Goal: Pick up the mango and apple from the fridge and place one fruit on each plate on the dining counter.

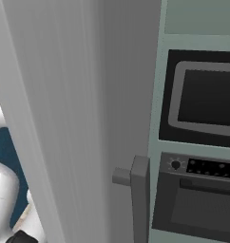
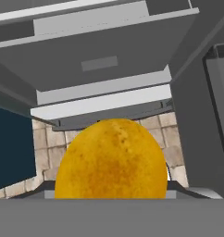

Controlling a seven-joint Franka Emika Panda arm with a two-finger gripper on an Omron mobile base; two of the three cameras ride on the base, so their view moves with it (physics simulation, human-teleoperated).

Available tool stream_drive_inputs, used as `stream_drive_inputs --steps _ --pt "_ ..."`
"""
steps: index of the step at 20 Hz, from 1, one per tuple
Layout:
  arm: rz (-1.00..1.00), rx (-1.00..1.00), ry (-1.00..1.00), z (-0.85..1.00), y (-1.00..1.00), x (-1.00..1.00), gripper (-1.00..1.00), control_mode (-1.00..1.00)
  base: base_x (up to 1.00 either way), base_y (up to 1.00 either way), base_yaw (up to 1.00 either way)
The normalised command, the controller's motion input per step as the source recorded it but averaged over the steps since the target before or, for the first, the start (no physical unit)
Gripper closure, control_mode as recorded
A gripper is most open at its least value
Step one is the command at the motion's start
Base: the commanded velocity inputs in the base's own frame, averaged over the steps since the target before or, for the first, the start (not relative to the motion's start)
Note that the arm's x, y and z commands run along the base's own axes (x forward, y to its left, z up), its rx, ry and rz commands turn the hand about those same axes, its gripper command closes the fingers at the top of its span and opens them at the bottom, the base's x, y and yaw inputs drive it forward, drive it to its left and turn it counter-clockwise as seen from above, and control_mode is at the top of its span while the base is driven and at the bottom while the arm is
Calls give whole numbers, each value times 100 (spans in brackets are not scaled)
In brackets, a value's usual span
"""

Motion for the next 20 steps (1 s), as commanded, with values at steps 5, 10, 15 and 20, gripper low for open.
stream_drive_inputs --steps 5,10,15,20 --pt "0 0 0 0 0 0 100 -100 0 0 0" --pt "0 0 0 0 0 -3 100 100 -63 53 0" --pt "0 0 0 0 0 0 100 100 -57 59 -31" --pt "0 0 0 0 0 0 100 100 -81 10 -65"
